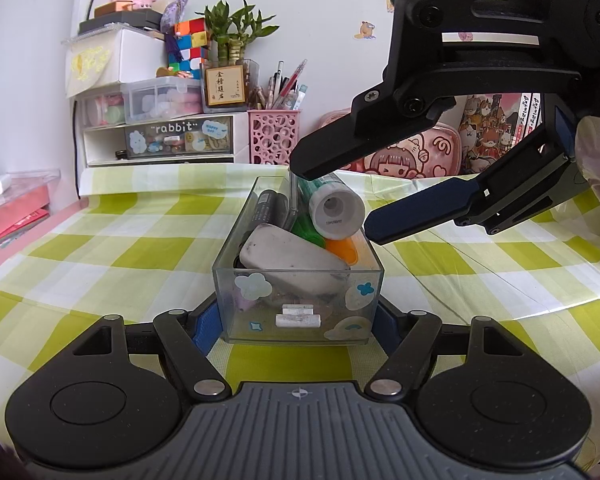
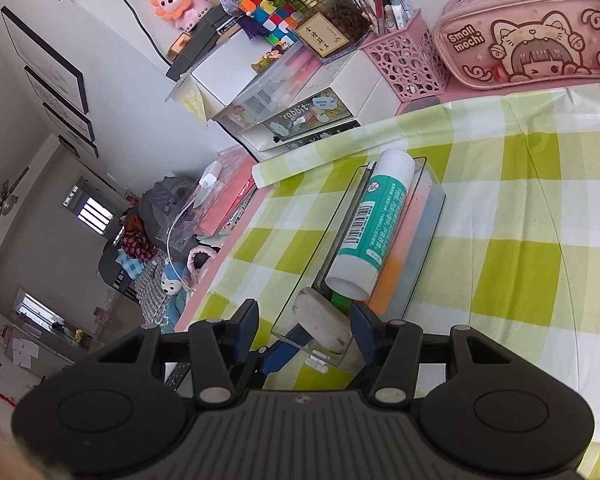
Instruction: Organize stationery
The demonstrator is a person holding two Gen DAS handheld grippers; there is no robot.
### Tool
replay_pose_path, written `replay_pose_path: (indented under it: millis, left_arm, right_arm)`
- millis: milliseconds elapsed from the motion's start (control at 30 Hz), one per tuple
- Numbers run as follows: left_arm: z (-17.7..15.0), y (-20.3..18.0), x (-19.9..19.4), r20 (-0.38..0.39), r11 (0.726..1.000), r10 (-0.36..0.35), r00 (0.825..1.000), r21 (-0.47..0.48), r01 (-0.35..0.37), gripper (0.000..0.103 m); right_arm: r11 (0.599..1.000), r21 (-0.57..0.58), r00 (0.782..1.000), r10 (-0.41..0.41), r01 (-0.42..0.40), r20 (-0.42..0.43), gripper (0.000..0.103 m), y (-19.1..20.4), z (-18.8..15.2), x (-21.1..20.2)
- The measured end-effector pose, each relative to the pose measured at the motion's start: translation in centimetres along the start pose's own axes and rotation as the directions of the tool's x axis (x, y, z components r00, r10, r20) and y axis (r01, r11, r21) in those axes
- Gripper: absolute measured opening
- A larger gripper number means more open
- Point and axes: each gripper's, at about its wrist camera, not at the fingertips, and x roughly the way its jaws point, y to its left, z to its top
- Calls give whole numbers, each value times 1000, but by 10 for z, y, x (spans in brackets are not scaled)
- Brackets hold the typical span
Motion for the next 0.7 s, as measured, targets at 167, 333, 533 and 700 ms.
replay_pose_path:
  millis: [167, 333, 533, 700]
  left_arm:
    - [0, 0, 0, -3, 1000, -1, 1000, 1, 1, 73]
    - [5, 1, 0, -40, 1000, -7, 999, 6, 7, 73]
    - [15, 3, -6, -144, 1000, -18, 989, -7, 17, 80]
    - [27, 4, -21, -222, 999, -36, 974, -46, 26, 91]
  right_arm:
    - [1000, -15, 999, -6, 7, 35, 53, 1, -1, -13]
    - [996, -42, 993, -70, 75, 100, 60, 0, -8, -36]
    - [968, -71, 956, -226, 242, 186, 71, -4, -28, -68]
    - [893, -85, 869, -401, 441, 291, 82, 0, -51, -100]
